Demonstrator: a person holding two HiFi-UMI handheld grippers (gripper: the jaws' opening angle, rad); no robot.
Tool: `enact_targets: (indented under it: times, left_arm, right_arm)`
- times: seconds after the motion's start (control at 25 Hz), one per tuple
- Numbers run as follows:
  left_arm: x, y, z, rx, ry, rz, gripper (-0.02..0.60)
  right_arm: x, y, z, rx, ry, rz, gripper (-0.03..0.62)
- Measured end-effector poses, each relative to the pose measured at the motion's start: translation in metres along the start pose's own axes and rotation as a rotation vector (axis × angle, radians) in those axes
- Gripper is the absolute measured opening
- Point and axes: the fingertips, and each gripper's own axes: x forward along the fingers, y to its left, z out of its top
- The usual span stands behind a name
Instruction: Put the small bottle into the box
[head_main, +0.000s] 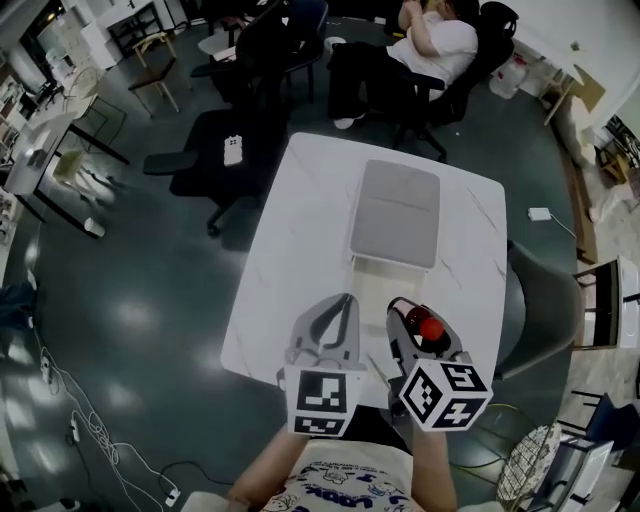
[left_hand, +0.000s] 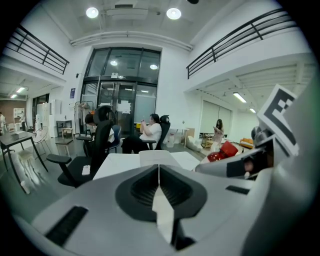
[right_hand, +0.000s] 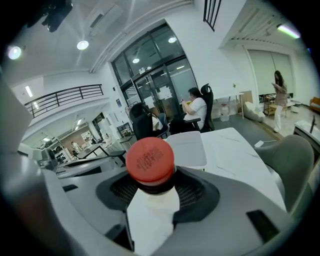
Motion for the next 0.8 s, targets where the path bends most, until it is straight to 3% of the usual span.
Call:
enact_targets:
  times: [0.8]
  left_arm:
    - [0.07, 0.018, -0.042, -0.069, 0.146, 0.025, 0.02]
  right_arm:
    - [0.077, -0.036, -0.02, -0.009, 0.166, 0.0, 0.23]
